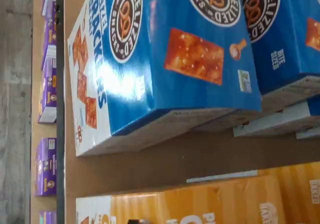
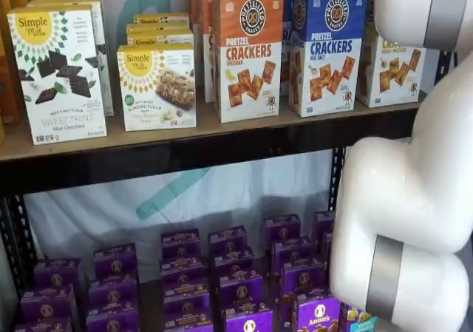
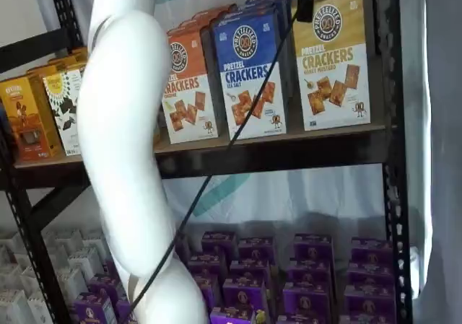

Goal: Retrieve the yellow and white box located on the top shelf, the sixth one from the left

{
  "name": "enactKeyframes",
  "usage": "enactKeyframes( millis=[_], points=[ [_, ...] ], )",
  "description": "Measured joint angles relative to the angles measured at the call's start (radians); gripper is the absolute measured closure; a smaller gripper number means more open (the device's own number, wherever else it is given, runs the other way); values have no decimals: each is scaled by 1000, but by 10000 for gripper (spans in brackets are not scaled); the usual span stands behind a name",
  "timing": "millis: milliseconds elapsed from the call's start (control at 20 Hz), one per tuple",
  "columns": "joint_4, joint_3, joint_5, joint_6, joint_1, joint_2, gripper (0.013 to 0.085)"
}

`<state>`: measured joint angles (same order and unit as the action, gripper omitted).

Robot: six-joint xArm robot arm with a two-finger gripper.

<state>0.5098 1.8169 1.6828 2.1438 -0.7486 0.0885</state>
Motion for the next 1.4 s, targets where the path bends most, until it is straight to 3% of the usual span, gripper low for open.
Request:
enactKeyframes(
  millis=[300,750,900,1400],
  points=[
    [-60,41,1,-7,34,-37,130],
    [-153,169,97,-29,71,-112,130],
    [-215,220,138,-26,87,-137,130],
    [-319,179,129,-14,123,-114,130]
  ],
)
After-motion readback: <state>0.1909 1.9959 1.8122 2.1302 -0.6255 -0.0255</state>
